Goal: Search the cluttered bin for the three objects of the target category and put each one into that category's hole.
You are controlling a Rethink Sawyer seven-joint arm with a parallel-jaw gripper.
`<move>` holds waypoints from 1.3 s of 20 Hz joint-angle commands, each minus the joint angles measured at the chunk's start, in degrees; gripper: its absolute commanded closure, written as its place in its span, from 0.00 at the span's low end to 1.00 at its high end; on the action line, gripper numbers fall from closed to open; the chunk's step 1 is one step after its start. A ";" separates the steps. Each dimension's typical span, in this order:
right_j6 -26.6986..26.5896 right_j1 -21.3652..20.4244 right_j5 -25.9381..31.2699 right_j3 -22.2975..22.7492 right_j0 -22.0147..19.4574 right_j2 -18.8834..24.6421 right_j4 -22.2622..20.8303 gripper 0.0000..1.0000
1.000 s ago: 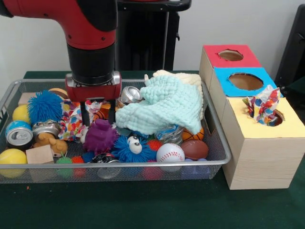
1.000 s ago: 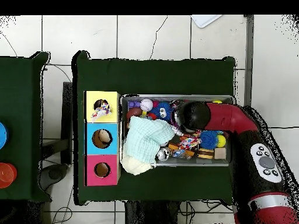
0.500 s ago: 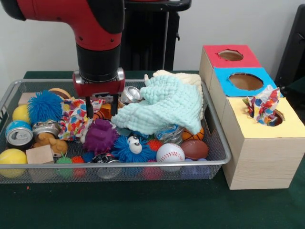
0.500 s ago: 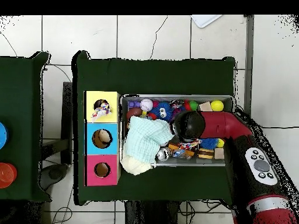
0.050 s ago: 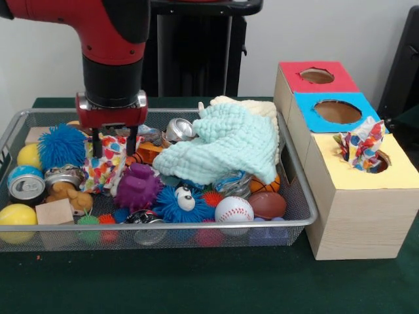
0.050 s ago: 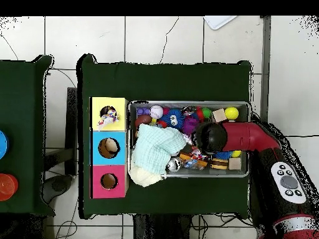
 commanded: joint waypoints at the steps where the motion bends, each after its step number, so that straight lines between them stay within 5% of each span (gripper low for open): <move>1: -12.32 3.96 -3.14 -0.30 -0.63 3.46 -6.85 0.00; 6: -11.63 1.67 0.44 1.94 -0.83 2.50 -7.19 0.00; 11: -9.91 8.80 -1.06 1.61 -2.67 4.63 -5.28 0.00; 12: -9.34 9.37 -1.69 2.22 -3.49 5.31 -4.44 1.00; 17: -8.29 8.89 -1.93 2.03 -2.94 5.57 -4.56 1.00; 26: -7.09 -1.88 5.25 7.01 -1.68 5.48 -0.70 1.00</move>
